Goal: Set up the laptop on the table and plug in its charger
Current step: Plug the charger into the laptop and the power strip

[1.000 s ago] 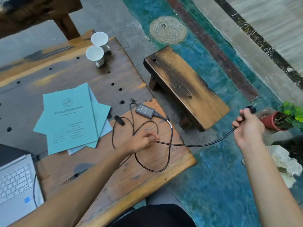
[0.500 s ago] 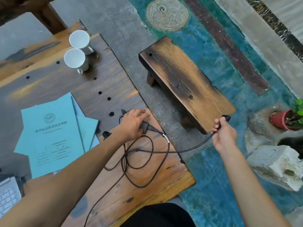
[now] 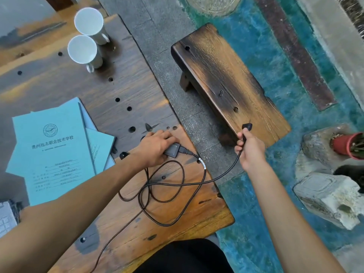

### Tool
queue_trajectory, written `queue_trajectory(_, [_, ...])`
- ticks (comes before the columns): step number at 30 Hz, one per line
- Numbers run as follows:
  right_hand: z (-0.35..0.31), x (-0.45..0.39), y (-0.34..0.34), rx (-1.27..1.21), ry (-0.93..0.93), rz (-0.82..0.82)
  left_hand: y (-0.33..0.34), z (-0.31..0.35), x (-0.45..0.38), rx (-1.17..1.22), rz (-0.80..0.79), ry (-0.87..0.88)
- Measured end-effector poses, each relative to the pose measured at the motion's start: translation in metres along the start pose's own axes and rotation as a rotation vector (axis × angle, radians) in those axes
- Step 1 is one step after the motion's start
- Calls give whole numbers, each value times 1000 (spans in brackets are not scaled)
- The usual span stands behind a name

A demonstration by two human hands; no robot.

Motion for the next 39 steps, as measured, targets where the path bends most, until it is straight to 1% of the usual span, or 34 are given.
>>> queue_trajectory(3, [3,11,3,-61,73,-53,-5,0,9,41,24,-44])
queue_trajectory(6, [-1,25,-11,-154,169,-109,-22,3,29,169,107,-65])
queue_trajectory(12, [-7,63,-87,-391,326,-118,-80,37,81,415,310,69])
queue_trajectory(14, [-5,85,-116,-462,323,-136,-101,57,103,437,346,128])
queue_trajectory(19, [22,130,-181,-616,308,-65,-122,101,139,432,385,234])
queue_trajectory(21, [42,156,-206,-676,309,-35,-114,117,157,454,397,275])
queue_trajectory(24, [78,198,-243,-757,262,-20,-89,142,189,522,398,333])
queue_trajectory(26, [106,228,-268,-817,226,-1,-71,156,216,556,435,344])
queue_trajectory(29, [157,276,-302,-923,180,-15,-46,176,264,560,482,383])
queue_trajectory(35, [270,366,-375,-1030,166,-5,1,213,350,609,401,471])
queue_trajectory(39, [332,413,-431,-1093,133,64,30,256,393,595,309,572])
Point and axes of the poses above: each hand's wrist, its own x-axis away from the middle knuckle, its own y-axis out of the palm, z = x × y, the point moved 8 cm from there along -x, towards the middle knuckle, and after that the axes turned 11 degrees about -x, right-handed, at the moved point
